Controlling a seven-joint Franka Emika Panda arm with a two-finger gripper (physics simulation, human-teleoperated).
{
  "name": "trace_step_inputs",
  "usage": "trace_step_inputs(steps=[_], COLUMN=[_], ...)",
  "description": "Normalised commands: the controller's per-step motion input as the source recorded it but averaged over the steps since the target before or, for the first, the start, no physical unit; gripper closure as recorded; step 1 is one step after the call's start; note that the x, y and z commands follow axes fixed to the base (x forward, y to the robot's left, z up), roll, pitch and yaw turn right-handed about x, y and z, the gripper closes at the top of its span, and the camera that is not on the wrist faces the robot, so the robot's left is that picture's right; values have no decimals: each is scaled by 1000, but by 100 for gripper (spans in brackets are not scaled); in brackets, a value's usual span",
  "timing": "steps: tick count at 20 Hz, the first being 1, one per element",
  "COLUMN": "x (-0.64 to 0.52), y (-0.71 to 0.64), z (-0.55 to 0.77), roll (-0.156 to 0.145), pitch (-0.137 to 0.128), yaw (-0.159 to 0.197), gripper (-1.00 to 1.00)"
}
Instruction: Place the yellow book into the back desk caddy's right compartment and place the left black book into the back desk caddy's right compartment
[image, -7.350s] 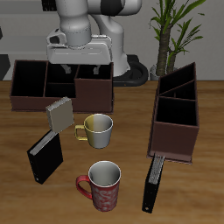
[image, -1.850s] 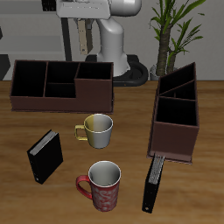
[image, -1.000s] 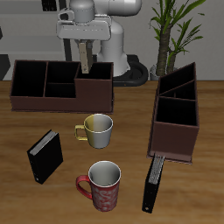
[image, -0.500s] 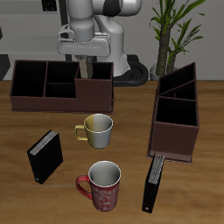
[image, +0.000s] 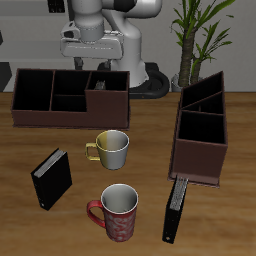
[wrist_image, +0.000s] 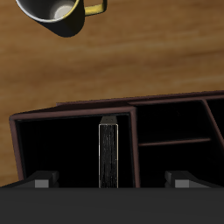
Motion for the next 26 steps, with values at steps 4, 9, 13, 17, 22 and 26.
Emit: trace_step_inputs(steps=[4, 9, 13, 17, 22, 26], x=[223, 454, 508, 643, 503, 541], y=[-99, -117, -131, -197, -52, 39], z=[333, 476, 372, 217, 12, 43], roll=[-41, -71, -78, -98, -31, -20], pitch=[-84, -88, -51, -39, -7, -21], yaw=[49, 28, 3, -13, 3, 25], gripper=[-100, -100, -100, -100, -100, -100])
